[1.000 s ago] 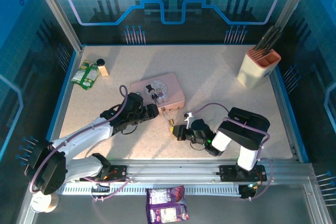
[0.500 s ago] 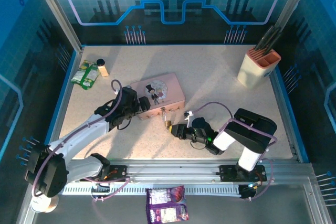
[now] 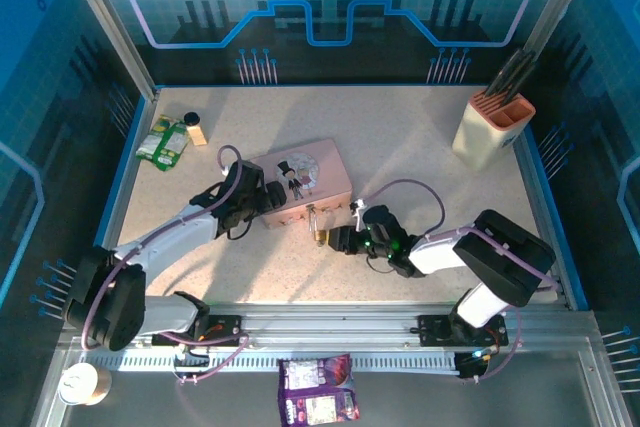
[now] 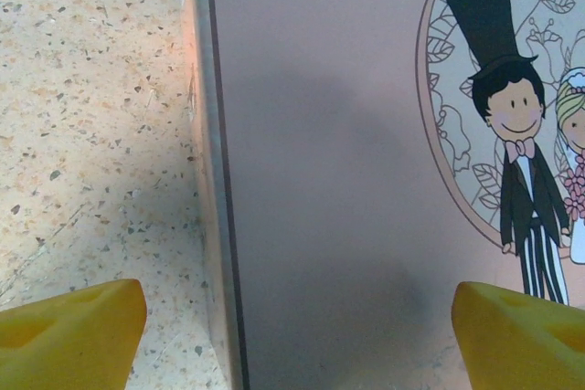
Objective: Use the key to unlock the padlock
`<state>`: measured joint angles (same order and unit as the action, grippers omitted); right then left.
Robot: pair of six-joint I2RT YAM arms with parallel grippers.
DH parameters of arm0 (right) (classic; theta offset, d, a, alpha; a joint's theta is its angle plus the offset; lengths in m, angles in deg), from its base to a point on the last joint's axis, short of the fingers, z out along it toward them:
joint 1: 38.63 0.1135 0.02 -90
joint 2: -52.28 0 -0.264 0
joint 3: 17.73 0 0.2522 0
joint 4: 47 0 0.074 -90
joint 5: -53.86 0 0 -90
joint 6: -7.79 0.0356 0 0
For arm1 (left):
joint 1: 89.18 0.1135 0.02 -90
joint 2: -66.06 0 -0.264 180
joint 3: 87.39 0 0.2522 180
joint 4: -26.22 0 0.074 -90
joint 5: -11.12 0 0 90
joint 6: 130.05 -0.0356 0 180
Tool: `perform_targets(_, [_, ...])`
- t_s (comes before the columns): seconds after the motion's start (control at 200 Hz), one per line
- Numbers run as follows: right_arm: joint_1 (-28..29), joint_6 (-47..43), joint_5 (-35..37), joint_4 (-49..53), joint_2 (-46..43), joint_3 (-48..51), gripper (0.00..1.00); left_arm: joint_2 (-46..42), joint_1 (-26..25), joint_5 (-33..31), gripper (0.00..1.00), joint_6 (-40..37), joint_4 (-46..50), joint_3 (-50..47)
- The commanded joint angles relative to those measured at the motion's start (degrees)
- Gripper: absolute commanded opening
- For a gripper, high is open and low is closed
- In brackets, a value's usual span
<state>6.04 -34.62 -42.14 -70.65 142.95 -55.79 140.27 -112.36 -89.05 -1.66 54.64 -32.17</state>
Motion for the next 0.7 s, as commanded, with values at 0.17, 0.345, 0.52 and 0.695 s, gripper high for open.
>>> perform_targets(0.17, [-2.74,-6.01,-7.74,7.67,3.36,-8.03,0.35,1.46,0.68,2.80,0.87,-1.49,-2.48,0.62])
perform_targets(0.345, [-3.00,-6.56,-8.59,7.62,6.37,-10.33,0.35,1.63,0.68,3.76,0.87,-0.95,-2.83,0.03])
perform_targets(0.52, [-3.58,-6.72,-9.99,5.18,9.05,-11.12,0.33,1.63,0.68,4.15,0.86,-0.35,-3.27,-0.65])
perform_targets(0.695, [-4.07,-6.06,-12.09,1.32,11.42,-11.26,0.32,2.16,0.68,4.56,0.86,-0.13,-3.58,-0.72])
